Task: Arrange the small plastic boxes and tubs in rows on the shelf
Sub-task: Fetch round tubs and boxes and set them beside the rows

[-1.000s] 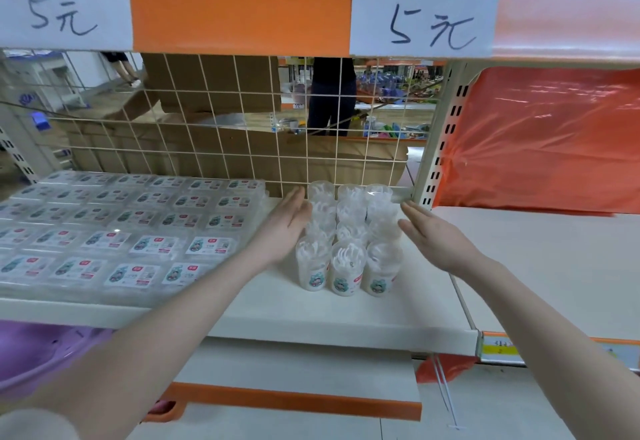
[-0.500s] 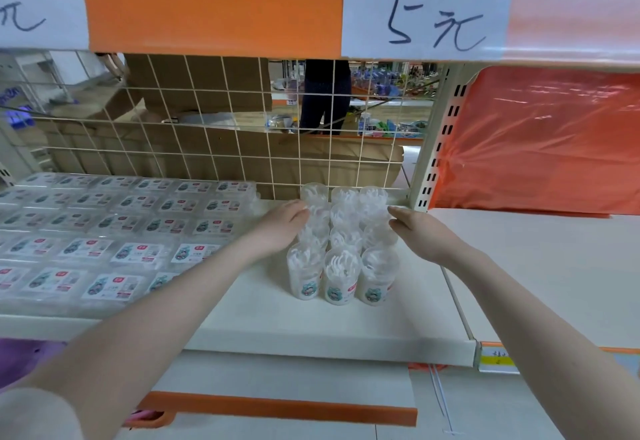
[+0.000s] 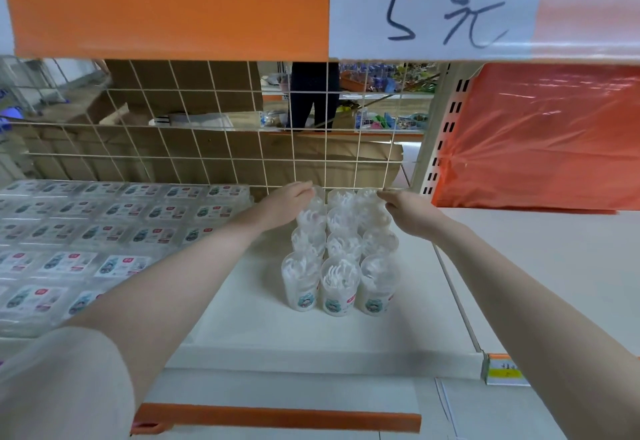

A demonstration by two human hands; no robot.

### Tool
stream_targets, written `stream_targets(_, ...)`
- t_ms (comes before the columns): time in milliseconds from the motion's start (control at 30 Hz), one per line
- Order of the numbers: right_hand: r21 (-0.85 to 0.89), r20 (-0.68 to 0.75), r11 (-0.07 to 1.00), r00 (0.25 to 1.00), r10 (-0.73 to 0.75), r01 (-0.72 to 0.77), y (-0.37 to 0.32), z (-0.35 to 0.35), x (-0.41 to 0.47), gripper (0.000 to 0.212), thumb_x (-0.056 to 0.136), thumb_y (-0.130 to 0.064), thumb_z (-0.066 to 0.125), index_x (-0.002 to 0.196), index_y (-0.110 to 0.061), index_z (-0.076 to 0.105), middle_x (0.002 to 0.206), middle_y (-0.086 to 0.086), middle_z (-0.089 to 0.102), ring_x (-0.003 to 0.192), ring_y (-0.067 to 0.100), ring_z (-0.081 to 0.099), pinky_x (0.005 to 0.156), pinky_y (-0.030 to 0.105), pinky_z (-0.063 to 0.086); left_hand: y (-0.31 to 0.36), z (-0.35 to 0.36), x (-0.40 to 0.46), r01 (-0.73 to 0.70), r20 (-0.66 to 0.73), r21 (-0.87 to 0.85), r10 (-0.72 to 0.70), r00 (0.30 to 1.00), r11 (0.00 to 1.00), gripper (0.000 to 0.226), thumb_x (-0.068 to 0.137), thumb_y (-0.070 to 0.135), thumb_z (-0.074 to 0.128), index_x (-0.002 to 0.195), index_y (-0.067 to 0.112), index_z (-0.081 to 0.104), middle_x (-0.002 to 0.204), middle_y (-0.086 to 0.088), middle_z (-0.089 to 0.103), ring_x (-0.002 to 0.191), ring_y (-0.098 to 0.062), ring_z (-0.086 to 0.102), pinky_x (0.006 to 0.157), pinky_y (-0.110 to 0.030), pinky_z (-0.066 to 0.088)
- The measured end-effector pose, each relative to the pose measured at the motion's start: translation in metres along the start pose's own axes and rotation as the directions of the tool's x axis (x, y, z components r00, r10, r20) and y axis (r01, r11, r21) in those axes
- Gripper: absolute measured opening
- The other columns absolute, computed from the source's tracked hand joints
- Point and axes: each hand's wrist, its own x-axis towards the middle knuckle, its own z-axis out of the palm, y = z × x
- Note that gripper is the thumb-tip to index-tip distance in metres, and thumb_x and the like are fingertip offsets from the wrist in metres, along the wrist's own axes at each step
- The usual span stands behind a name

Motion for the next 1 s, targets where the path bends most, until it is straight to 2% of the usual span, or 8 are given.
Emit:
stream_targets(200, 0.059, -0.048, 0.998, 0.999, 0.019, -0.017, 0.002, 0.003, 0.004, 0.031, 0.096, -0.003, 0.032, 0.116, 0.006, 0.054, 0.119, 0.022, 0.059, 0.109, 0.038, 0.054, 0.09, 0.05, 0.045, 0.001, 0.01, 0.002, -0.042, -0.028, -0.003, 0.042, 0.999, 0.999, 0.043, 0.102, 0.03, 0.034, 0.139, 0.009, 0.045, 0.146, -0.006, 0.042, 0.135, -0.018, 0.035, 0.096, -0.018, 0.02)
stream_targets(433, 0.035, -0.05, 0.999, 0.999, -0.022, 0.024, 0.002, 0.003, -0.001, 0.031, 0.097, -0.01, 0.037, 0.119, 0.007, 0.052, 0.123, 0.021, 0.055, 0.111, 0.037, 0.052, 0.091, 0.047, 0.043, 0.003, 0.006, -0.004, -0.058, -0.037, 0.037, 0.06, 0.998, 0.998, 0.043, 0.102, 0.031, 0.036, 0.134, 0.008, 0.05, 0.141, -0.009, 0.047, 0.13, -0.019, 0.04, 0.094, -0.019, 0.025)
stream_targets(567, 0.021, -0.119, 0.995, 0.988, -0.096, 0.099, -0.001, -0.009, -0.021, 0.038, 0.099, -0.019, 0.042, 0.133, -0.004, 0.049, 0.135, 0.013, 0.05, 0.12, 0.031, 0.049, 0.095, 0.038, 0.042, 0.012, -0.004, -0.021, -0.129, -0.055, 0.142, 0.138, 0.989, 0.981, 0.044, 0.103, 0.03, 0.032, 0.137, 0.005, 0.046, 0.148, -0.011, 0.038, 0.139, -0.02, 0.029, 0.107, -0.027, 0.021)
stream_targets(633, 0.016, -0.166, 0.989, 0.975, -0.145, 0.15, 0.0, -0.016, -0.04, 0.038, 0.098, -0.025, 0.045, 0.132, -0.01, 0.052, 0.136, 0.008, 0.051, 0.121, 0.027, 0.05, 0.095, 0.035, 0.042, 0.014, -0.009, -0.036, -0.197, -0.025, 0.218, 0.207, 0.978, 0.956, 0.046, 0.103, 0.033, 0.03, 0.14, 0.007, 0.041, 0.15, -0.008, 0.034, 0.14, -0.02, 0.026, 0.108, -0.025, 0.019)
stream_targets(767, 0.022, -0.195, 0.974, 0.956, -0.218, 0.226, -0.002, -0.023, -0.091, 0.034, 0.093, -0.029, 0.054, 0.124, -0.017, 0.061, 0.128, 0.001, 0.059, 0.117, 0.021, 0.055, 0.096, 0.032, 0.042, 0.007, -0.013, -0.07, -0.273, 0.109, 0.313, 0.251, 0.962, 0.91, 0.052, 0.101, 0.041, 0.029, 0.149, 0.022, 0.024, 0.157, 0.009, 0.013, 0.14, -0.001, 0.006, 0.106, -0.021, 0.005)
stream_targets(867, -0.01, -0.163, 0.955, 0.942, -0.293, 0.295, -0.008, -0.022, -0.117, 0.032, 0.089, -0.026, 0.062, 0.119, -0.017, 0.065, 0.121, 0.0, 0.064, 0.113, 0.019, 0.058, 0.094, 0.031, 0.043, 0.003, -0.01, -0.091, -0.339, 0.177, 0.367, 0.292, 0.94, 0.866, 0.054, 0.1, 0.04, 0.033, 0.149, 0.023, 0.02, 0.156, 0.009, 0.01, 0.143, -0.005, 0.005, 0.11, -0.02, 0.0)
stream_targets(1000, -0.06, -0.151, 0.946, 0.934, -0.323, 0.318, -0.016, -0.013, -0.126, 0.033, 0.086, -0.024, 0.066, 0.119, -0.019, 0.065, 0.122, 0.0, 0.064, 0.114, 0.019, 0.058, 0.091, 0.032, 0.046, 0.002, -0.001, -0.107, -0.401, 0.216, 0.389, 0.341, 0.915, 0.829, 0.055, 0.099, 0.04, 0.037, 0.149, 0.023, 0.021, 0.157, 0.006, 0.012, 0.144, -0.007, 0.008, 0.116, -0.023, 0.003)
